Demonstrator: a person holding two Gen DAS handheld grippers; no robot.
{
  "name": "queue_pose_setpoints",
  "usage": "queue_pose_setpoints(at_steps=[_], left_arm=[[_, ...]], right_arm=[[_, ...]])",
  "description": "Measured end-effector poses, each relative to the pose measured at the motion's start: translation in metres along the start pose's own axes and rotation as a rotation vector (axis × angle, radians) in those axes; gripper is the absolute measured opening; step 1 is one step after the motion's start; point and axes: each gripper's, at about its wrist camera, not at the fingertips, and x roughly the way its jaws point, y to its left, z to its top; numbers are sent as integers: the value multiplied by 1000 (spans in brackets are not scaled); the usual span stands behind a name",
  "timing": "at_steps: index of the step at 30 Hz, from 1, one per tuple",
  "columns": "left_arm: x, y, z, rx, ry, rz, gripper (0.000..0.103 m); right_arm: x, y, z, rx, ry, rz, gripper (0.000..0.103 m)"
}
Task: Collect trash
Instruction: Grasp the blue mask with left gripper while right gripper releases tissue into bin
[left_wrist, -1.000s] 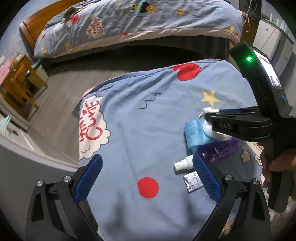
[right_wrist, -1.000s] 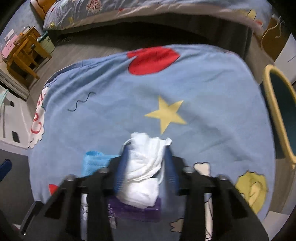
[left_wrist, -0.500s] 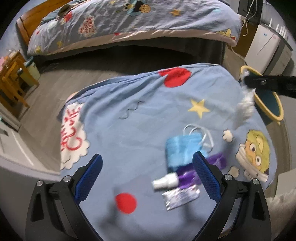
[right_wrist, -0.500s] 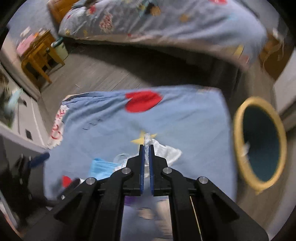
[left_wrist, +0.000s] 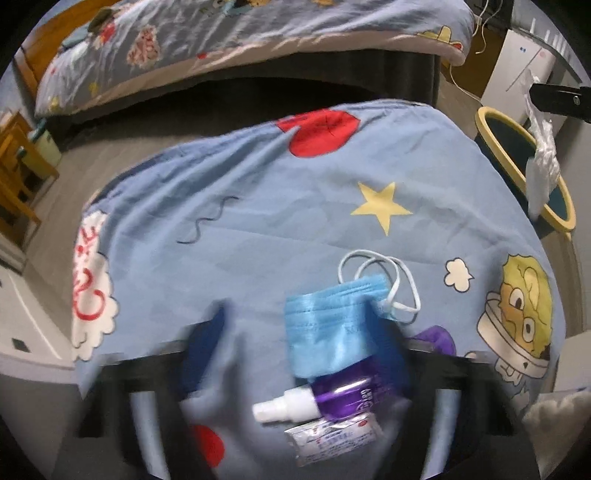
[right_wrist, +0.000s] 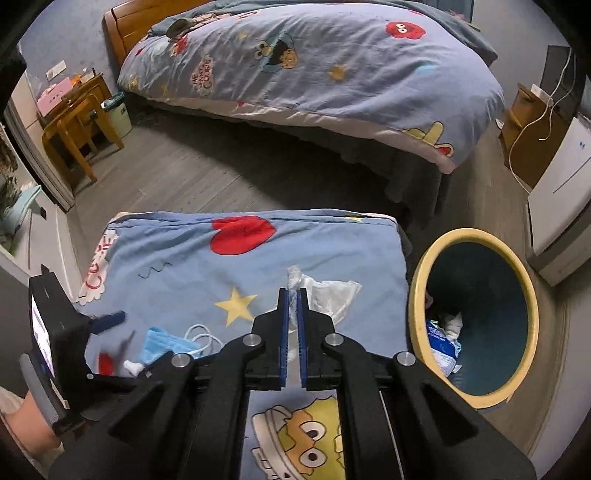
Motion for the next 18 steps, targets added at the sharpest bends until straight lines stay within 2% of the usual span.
queue_pose_setpoints(at_steps=[1,3,7,12,18], left_arm=[[2,-1,0,0,10,-16,39],[0,-6,0,18,8,-25,31],[-12,-12,5,47,-48,7,29],[-36,-13,17,15,-124,-17,29],[-58,-21,25,23,-183,-12,29]], right_arm=[[1,-1,0,-5,-1,-5,4],[0,-2,0,0,-1,1,4],[-1,-6,1,10,-9,6,4],[-5,-9,0,14,-15,7,4],[-14,-16,-2,28,-26,2,4]])
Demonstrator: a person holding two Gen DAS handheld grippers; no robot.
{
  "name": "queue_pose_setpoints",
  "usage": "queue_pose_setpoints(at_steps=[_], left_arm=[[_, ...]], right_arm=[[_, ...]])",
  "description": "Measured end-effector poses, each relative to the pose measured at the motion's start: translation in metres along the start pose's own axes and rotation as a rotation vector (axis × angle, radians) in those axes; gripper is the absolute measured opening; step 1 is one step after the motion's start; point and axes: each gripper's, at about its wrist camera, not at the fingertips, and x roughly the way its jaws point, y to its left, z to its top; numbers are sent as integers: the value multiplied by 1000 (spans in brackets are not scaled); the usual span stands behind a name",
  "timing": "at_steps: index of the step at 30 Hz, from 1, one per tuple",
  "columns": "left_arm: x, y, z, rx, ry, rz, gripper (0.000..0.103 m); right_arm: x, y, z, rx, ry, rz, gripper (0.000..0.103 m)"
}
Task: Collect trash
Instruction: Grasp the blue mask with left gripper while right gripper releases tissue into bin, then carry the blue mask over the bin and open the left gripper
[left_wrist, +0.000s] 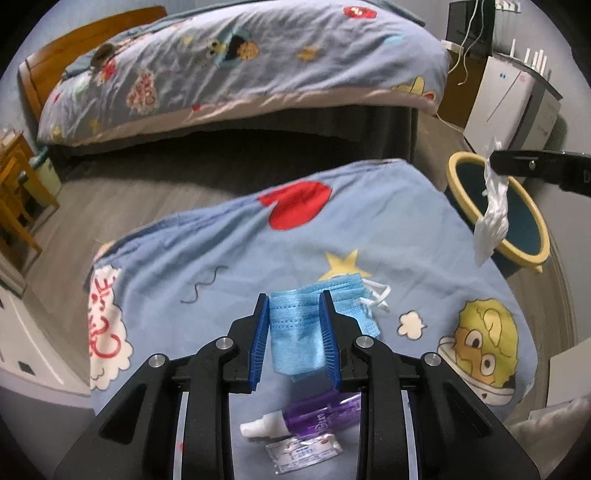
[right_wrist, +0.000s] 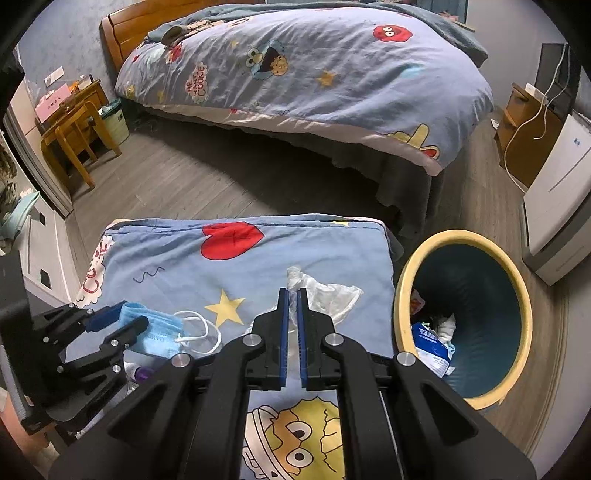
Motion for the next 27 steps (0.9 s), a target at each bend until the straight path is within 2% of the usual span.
queue_pose_setpoints(at_steps=[11,27], left_arm=[[-22,-27,14,22,-50,-43,29],[-28,-103,39,108,-84,-115,29]], right_arm=[[-21,-42,-9,73,-39,-39,4],[-29,-122,-25,160,-67,-107,4]])
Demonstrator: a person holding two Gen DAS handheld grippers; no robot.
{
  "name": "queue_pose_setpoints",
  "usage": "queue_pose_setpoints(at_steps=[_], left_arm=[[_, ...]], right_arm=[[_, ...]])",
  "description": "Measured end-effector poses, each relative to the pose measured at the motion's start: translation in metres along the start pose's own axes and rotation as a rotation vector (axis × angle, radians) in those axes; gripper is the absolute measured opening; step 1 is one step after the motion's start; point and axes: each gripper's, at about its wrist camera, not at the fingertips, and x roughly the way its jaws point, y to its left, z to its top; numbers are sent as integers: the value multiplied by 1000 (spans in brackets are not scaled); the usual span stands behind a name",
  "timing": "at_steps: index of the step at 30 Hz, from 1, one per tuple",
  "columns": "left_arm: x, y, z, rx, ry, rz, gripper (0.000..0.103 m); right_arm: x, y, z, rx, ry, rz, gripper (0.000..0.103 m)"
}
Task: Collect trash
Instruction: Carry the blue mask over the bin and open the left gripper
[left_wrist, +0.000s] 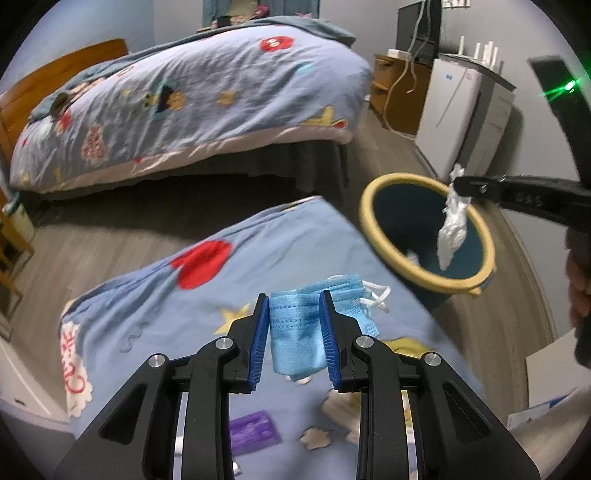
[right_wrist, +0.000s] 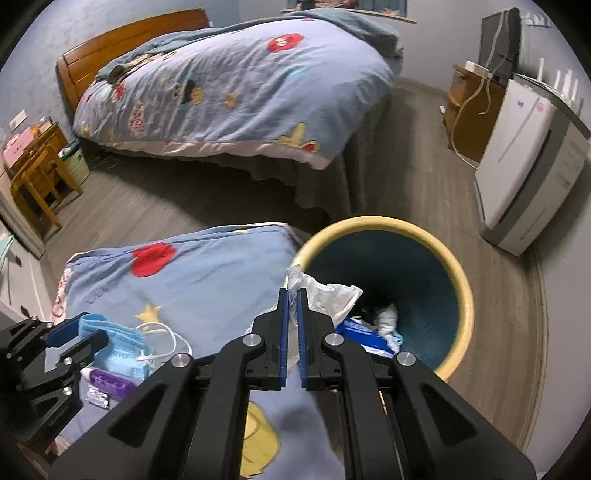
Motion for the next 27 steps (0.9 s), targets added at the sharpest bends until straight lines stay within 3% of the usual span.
queue_pose_setpoints(at_steps=[13,27], left_arm=[[32,-65,49,103,-7,-64,29],[87,-119,81,219,16,-95,29]], right_arm=[[12,-74,-1,163,0,-80,4],[36,-126,-3,367,21,-94,4]])
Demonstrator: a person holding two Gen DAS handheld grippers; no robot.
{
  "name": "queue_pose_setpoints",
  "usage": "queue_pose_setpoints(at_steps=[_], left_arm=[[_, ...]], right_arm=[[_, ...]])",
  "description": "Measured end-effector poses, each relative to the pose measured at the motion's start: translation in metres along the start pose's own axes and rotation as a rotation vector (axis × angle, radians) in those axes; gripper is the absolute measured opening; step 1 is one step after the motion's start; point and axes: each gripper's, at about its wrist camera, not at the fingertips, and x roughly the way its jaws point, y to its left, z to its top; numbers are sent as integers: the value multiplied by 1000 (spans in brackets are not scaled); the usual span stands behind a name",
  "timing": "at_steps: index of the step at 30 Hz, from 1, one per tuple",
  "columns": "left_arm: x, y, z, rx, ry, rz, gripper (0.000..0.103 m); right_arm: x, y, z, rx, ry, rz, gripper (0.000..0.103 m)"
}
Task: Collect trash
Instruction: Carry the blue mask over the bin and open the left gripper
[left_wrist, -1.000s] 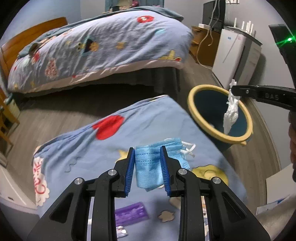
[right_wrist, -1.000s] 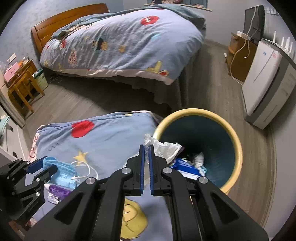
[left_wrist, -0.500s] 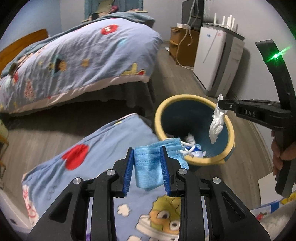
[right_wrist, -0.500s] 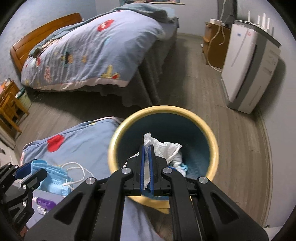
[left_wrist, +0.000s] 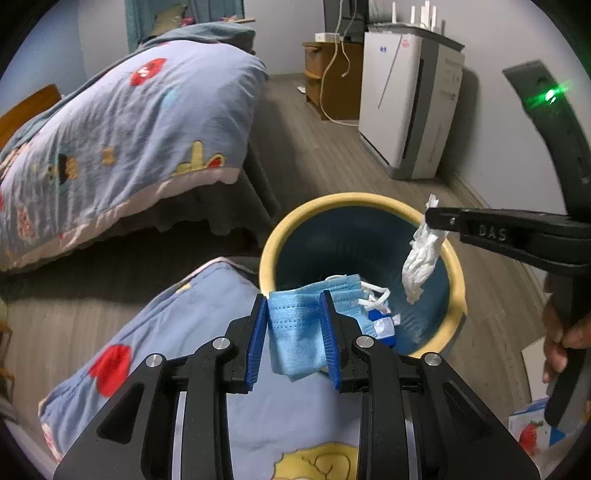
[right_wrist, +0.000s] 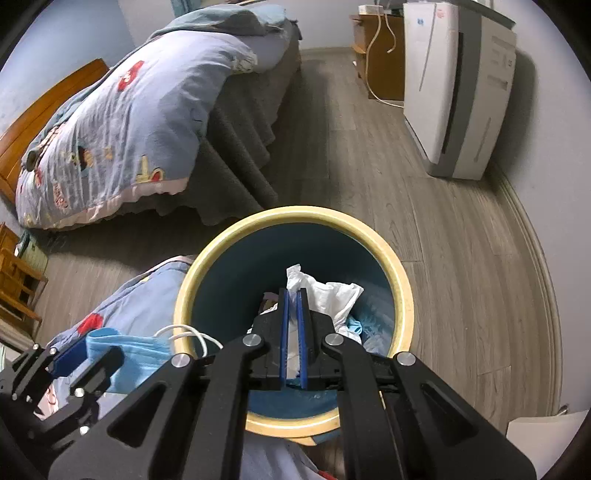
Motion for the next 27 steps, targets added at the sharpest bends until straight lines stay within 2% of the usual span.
queue_pose_setpoints(at_steps=[7,22,24,27], left_arm=[[40,-7,3,21,60,-19,29],[66,-14,3,39,60,-31,29],[64,-13,2,34,41,-33,37],[58,-13,2,25,12,-38,59]], right_arm=[[17,-10,3,49,28,-7,4],[23,-11,6,53,12,-33,4],[22,-11,6,56,7,-37,4],[22,-12,6,58,4,-43,5]])
